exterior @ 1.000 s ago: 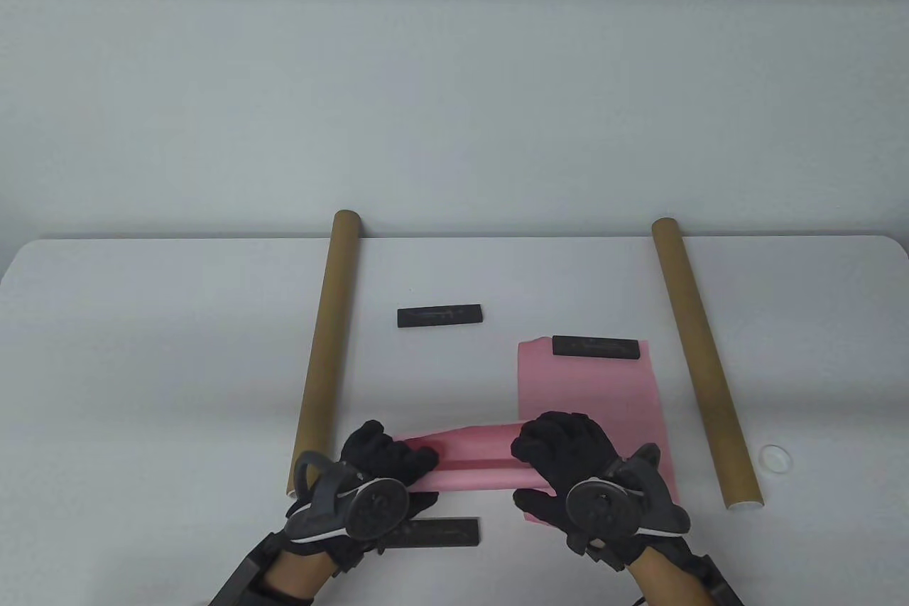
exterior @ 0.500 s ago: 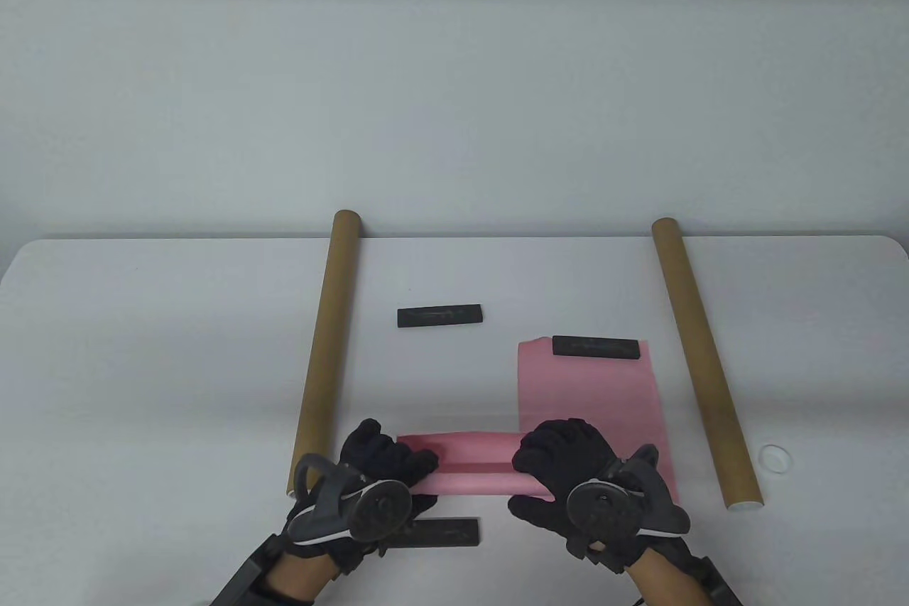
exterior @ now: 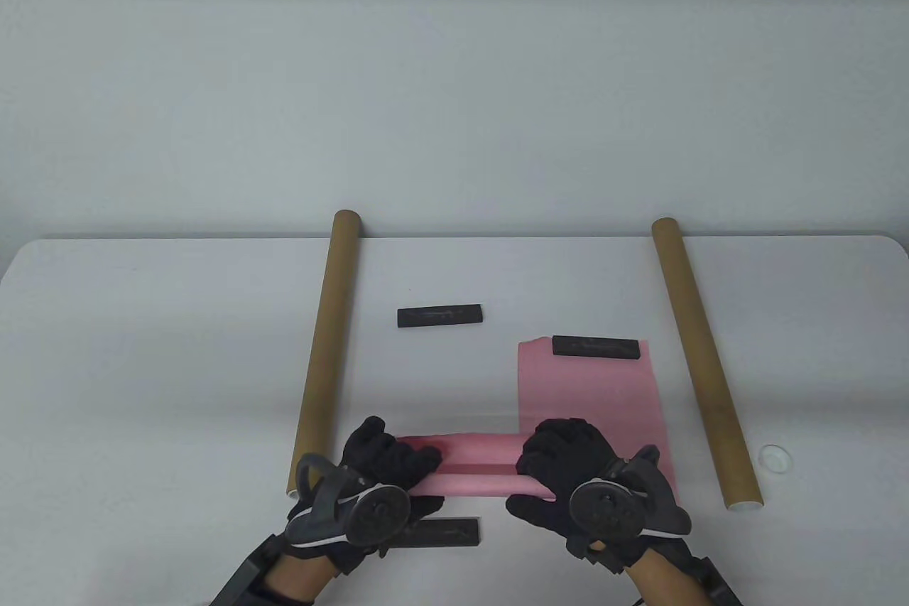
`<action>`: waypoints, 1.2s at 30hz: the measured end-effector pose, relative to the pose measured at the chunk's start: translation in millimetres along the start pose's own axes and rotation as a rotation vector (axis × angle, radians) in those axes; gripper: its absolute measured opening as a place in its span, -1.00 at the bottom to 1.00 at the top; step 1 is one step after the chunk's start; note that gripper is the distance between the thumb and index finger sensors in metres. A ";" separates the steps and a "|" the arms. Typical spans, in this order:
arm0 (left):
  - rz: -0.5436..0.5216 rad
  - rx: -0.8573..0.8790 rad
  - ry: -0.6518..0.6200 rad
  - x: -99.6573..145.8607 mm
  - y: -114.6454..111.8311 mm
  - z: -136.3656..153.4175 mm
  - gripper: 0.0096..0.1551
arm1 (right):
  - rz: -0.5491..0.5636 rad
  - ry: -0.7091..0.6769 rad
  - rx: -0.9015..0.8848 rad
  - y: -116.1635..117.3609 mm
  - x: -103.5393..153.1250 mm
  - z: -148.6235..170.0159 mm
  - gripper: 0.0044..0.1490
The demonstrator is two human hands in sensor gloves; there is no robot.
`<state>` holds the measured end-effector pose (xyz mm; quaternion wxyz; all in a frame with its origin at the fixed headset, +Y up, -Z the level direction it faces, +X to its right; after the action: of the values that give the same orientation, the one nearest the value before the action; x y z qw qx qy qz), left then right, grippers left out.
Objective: Roll up papers and store in mailing tubes
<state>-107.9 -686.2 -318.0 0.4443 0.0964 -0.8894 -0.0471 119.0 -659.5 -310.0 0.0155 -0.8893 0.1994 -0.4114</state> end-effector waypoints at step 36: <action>0.025 -0.031 0.054 -0.9 -3.6 6.6 -0.38 | -0.012 -0.030 0.008 1.8 0.6 -4.3 -0.18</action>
<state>-112.2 -689.5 -323.3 0.4702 0.0796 -0.8774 -0.0524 115.6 -660.7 -307.1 0.0194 -0.8965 0.1921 -0.3987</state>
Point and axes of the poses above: the tracker on the back of each hand, its own z axis roughly to the little-finger side, its own x axis roughly from the fingertips to the wrist, y = z × x, the point moved 4 cm from there along -x, roughly from the wrist to the fingertips, and after that the axes turned 2 degrees about -x, right-handed, at the moved point
